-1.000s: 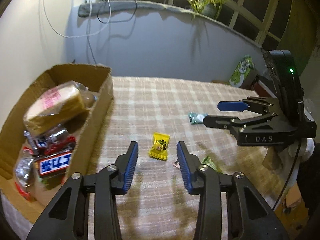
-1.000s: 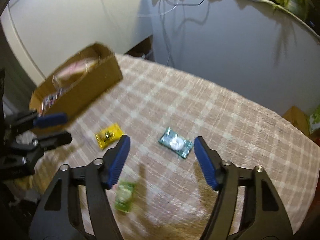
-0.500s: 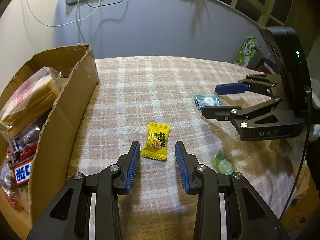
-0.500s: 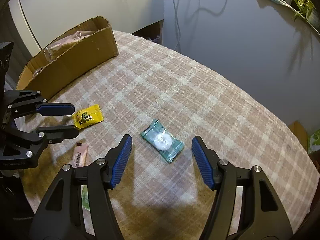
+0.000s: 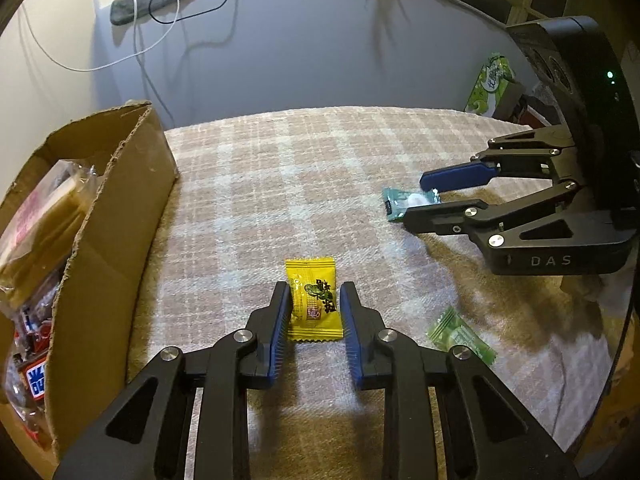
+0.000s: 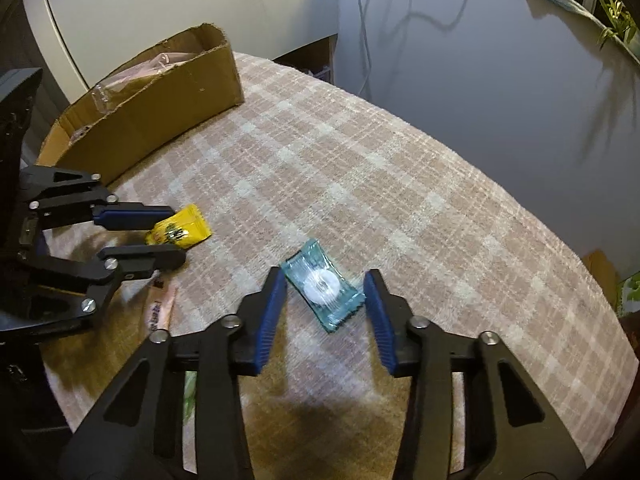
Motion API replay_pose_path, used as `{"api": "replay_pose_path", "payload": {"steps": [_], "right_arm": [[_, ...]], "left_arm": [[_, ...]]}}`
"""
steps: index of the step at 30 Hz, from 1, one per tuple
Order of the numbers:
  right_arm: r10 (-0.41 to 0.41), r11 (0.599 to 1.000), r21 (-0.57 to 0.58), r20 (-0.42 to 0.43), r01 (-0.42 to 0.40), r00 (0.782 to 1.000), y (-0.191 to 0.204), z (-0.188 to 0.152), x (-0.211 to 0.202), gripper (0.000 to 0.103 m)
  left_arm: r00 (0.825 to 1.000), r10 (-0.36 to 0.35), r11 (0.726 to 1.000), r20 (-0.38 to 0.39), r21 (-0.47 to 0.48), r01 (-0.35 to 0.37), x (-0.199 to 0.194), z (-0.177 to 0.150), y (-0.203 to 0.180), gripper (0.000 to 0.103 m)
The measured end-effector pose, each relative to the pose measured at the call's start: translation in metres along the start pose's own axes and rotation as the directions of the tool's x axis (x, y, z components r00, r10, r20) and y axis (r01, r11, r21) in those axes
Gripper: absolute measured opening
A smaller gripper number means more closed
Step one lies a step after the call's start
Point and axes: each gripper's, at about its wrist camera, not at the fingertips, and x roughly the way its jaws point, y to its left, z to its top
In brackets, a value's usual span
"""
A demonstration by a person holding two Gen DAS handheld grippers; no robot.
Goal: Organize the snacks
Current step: 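Grasp the yellow candy with the left gripper while the right grasps the mint candy, then carry the yellow and mint candies over the cardboard box with both grippers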
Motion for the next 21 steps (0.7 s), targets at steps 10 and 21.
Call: {"api": "replay_pose_path", "payload": {"steps": [10, 21], "right_arm": [[-0.036, 0.999, 0.016, 0.001, 0.036, 0.999, 0.005, -0.005, -0.002, 0.025], [-0.03, 0.995, 0.093, 0.086, 0.022, 0.996, 0.0, -0.013, -0.03, 0.025]], "left_arm": [[1.0, -0.015, 0.999, 0.013, -0.038, 0.015, -0.005, -0.004, 0.006, 0.023], [0.997, 0.0, 0.998, 0.078, -0.063, 0.005, -0.035, -0.003, 0.009, 0.022]]}}
